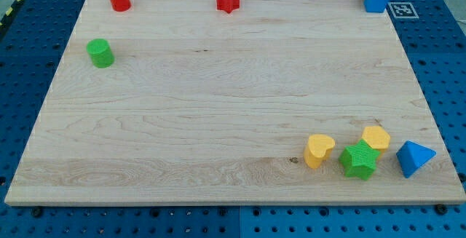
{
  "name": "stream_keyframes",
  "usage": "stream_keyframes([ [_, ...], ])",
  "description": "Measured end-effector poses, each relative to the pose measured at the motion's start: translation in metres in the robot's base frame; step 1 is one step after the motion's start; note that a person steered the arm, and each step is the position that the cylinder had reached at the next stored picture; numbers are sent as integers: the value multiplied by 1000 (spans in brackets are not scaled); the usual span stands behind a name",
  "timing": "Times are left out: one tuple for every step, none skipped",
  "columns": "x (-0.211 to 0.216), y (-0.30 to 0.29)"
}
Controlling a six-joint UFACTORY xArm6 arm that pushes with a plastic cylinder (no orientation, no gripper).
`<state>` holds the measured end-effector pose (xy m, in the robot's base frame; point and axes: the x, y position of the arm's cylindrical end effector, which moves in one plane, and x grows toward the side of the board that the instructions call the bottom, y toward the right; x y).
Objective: Place the blue cube above the yellow hexagon
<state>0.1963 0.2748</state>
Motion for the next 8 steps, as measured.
stream_keyframes([
  [0,5],
  [1,10],
  [10,10],
  [23,10],
  [34,10],
  [46,10],
  [64,10],
  [93,7],
])
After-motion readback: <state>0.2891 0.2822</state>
